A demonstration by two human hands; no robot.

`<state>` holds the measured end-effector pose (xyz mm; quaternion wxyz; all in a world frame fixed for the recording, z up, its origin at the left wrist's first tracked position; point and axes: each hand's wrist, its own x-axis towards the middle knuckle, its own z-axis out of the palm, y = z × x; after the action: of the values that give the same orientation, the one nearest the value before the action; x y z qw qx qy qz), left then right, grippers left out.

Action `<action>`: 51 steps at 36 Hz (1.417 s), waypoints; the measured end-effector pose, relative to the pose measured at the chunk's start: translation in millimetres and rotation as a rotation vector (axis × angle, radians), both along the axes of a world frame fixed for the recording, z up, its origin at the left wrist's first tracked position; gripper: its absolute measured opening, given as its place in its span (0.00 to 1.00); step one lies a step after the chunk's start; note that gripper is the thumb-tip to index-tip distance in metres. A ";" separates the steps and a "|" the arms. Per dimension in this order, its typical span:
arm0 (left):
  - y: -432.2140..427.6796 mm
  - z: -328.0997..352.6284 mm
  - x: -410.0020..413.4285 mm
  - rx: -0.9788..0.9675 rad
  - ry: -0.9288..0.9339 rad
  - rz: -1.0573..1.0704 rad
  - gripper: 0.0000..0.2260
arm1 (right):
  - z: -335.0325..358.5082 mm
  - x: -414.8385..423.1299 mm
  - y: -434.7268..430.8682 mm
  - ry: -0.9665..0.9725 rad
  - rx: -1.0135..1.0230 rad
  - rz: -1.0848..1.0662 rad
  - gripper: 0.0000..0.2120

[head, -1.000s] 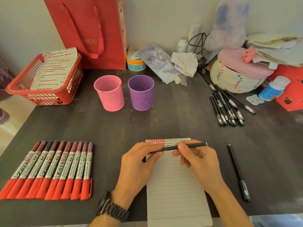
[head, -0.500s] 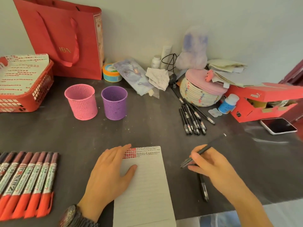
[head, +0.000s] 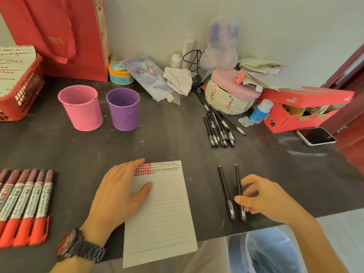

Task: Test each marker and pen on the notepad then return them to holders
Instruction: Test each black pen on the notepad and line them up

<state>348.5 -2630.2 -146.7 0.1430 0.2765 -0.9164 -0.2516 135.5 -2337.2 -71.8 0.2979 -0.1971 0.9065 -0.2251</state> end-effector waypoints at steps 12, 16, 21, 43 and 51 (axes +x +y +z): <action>2.1 5.0 0.4 0.004 0.013 -0.004 0.27 | -11.8 -6.3 -9.4 0.045 -0.029 0.050 0.14; 1.8 5.6 -0.2 0.006 0.009 -0.007 0.27 | -13.1 -8.4 -11.3 0.067 -0.013 0.067 0.11; 2.9 6.4 1.1 0.007 0.011 -0.006 0.27 | -14.3 -8.2 -12.2 0.047 -0.001 0.079 0.12; 3.3 5.1 1.8 0.004 0.034 -0.014 0.25 | -17.6 4.1 -35.4 0.298 0.112 0.057 0.23; 4.2 3.9 2.4 -0.002 0.035 -0.007 0.25 | -11.9 19.1 -21.3 0.278 0.168 0.034 0.30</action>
<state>350.9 -2626.0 -142.8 0.1587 0.2688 -0.9149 -0.2559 154.7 -2358.5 -83.7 0.1890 -0.2159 0.9512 -0.1138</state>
